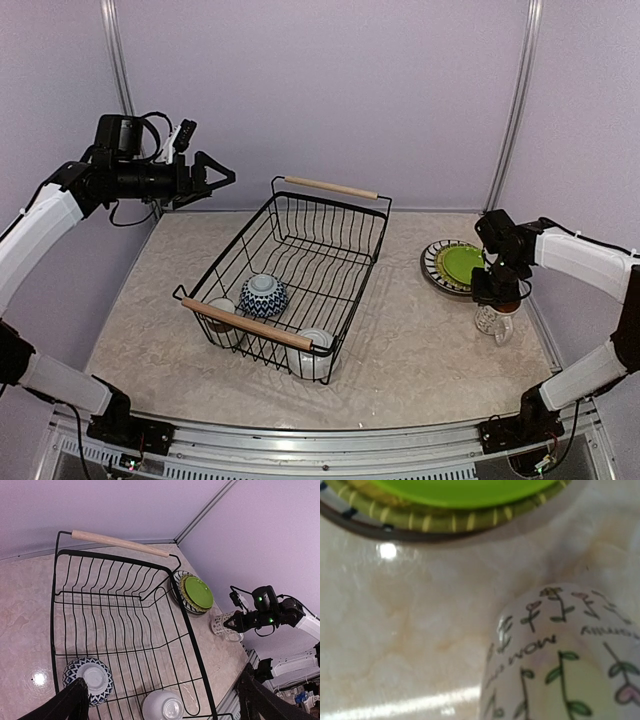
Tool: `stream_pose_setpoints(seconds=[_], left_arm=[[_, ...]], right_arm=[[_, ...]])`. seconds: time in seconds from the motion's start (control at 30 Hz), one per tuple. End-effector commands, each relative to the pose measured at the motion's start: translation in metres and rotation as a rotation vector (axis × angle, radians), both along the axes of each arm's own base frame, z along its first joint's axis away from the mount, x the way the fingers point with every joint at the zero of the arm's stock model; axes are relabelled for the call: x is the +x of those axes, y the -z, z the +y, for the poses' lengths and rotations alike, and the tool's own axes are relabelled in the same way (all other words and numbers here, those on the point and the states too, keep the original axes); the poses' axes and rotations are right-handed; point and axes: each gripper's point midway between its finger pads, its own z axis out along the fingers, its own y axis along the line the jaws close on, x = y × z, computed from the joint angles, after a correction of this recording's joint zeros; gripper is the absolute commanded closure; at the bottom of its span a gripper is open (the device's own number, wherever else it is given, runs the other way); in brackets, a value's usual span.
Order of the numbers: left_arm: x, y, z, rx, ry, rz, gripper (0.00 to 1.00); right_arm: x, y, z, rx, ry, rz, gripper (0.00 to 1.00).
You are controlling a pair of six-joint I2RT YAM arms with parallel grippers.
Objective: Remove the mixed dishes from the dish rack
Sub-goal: Place the cup at the center of the board.
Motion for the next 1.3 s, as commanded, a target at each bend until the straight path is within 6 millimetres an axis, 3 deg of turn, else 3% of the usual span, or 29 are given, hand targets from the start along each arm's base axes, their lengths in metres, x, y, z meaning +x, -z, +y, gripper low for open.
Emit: stream_pose_setpoints(seconds=[0.0, 0.27, 0.37, 0.47, 0.67, 0.8, 1.0, 1.27], left_arm=[[-0.006, -0.005, 0.003, -0.001, 0.007, -0.029, 0.01], [-0.003, -0.001, 0.003, 0.005, 0.005, -0.019, 0.01], [-0.002, 0.002, 0.002, 0.006, 0.007, -0.011, 0.01], [0.000, 0.005, 0.001, 0.008, 0.007, -0.005, 0.01], [0.003, 0.011, -0.001, 0.010, 0.012, 0.016, 0.01], [0.005, 0.017, -0.003, 0.009, 0.021, 0.037, 0.01], [0.007, 0.032, -0.015, 0.022, 0.051, 0.080, 0.01], [0.001, 0.071, -0.044, 0.188, 0.084, 0.125, 0.02]], right_arm=[[0.021, 0.001, 0.001, 0.013, -0.026, -0.063, 1.00], [0.023, 0.009, 0.000, 0.000, -0.033, -0.052, 1.00], [0.021, 0.011, 0.000, -0.002, -0.031, -0.042, 0.93], [0.021, 0.007, 0.000, 0.003, -0.034, -0.047, 0.80], [0.019, -0.013, 0.001, 0.017, -0.041, -0.083, 0.52], [0.017, -0.033, 0.001, 0.024, -0.045, -0.125, 0.39], [0.015, -0.063, 0.007, 0.045, -0.065, -0.214, 0.26], [0.011, -0.093, 0.010, 0.072, -0.087, -0.328, 0.22]])
